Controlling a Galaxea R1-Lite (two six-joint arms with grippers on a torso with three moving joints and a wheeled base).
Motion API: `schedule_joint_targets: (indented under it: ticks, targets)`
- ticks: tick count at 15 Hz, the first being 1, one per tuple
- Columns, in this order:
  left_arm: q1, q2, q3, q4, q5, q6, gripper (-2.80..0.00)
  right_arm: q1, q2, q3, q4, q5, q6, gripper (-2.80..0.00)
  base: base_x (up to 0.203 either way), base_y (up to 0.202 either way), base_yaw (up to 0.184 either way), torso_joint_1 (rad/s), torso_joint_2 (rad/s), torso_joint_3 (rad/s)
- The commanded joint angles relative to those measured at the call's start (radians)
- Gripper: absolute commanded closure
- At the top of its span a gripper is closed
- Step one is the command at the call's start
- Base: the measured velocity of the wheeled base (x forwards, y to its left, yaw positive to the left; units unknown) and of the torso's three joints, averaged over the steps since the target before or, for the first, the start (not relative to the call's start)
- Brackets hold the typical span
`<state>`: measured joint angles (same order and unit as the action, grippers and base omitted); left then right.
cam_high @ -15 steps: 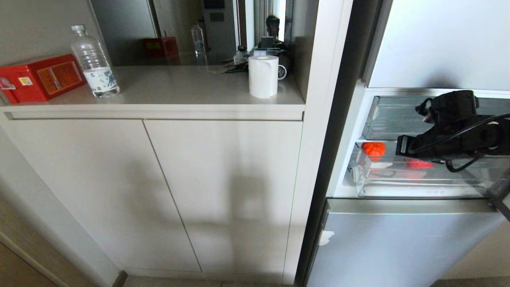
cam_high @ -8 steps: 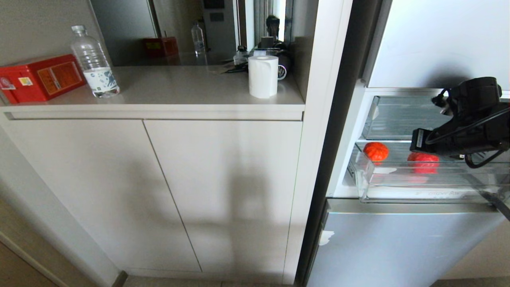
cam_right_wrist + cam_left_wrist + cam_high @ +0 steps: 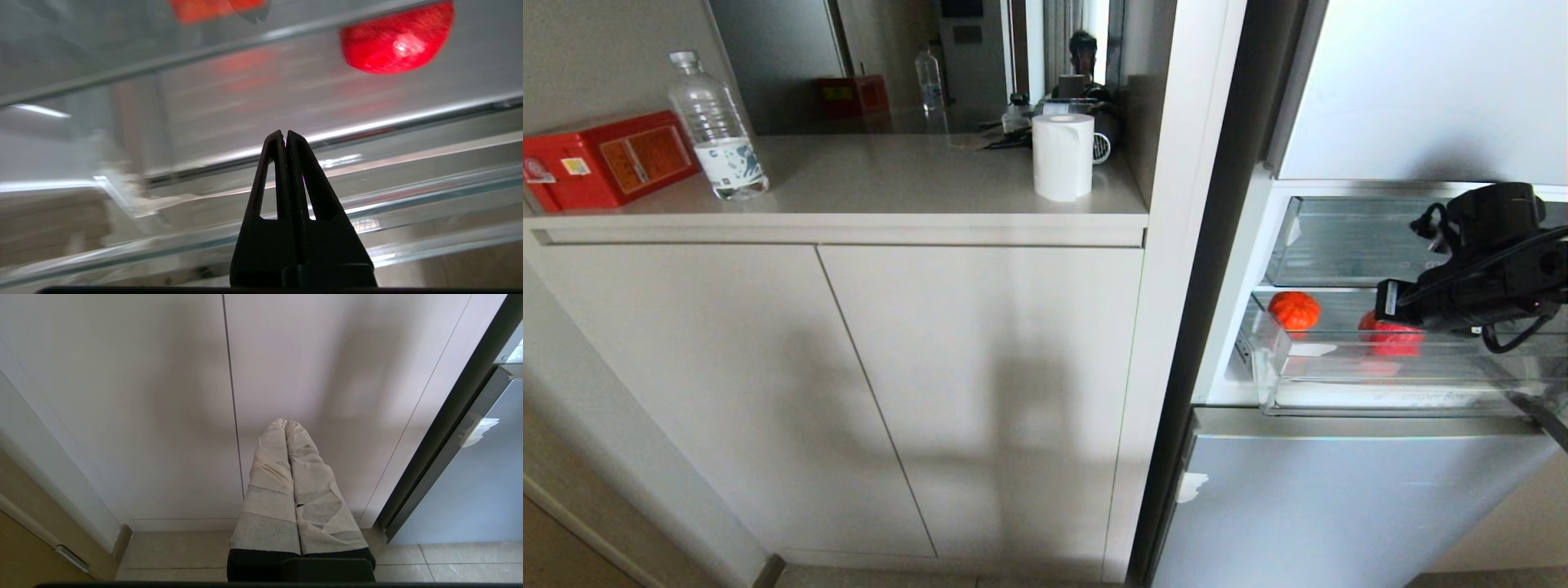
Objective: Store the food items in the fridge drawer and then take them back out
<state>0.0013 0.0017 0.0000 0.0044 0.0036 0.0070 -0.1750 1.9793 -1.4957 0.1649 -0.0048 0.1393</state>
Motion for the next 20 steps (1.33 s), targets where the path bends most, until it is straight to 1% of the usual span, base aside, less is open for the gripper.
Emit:
schedule_joint_targets:
  ticks: [1,4,7,11,20]
  targets:
    - [0.0,0.0,0.0,0.0,0.001,0.001,0.0,-0.018,0.032,-0.001,0.002,0.0,-0.005,0.0,0.0,0.0,0.0,0.0,0.0,0.0]
    - [0.0,0.0,0.0,0.0,0.0,0.001,0.0,-0.043,0.026,0.012,0.019,0.0,-0.054,0.0,0.0,0.0,0.0,0.0,0.0,0.0]
    - [0.0,0.0,0.0,0.0,0.0,0.001,0.0,-0.055,-0.002,0.016,0.091,0.003,-0.07,0.0,0.0,0.0,0.0,0.0,0.0,0.0]
    - [0.0,0.0,0.0,0.0,-0.001,0.001,0.0,-0.076,-0.037,0.068,0.097,0.006,-0.101,0.0,0.0,0.0,0.0,0.0,0.0,0.0]
    - [0.0,0.0,0.0,0.0,0.001,0.0,0.0,-0.114,-0.184,0.293,0.098,0.008,-0.22,0.0,0.0,0.0,0.0,0.0,0.0,0.0]
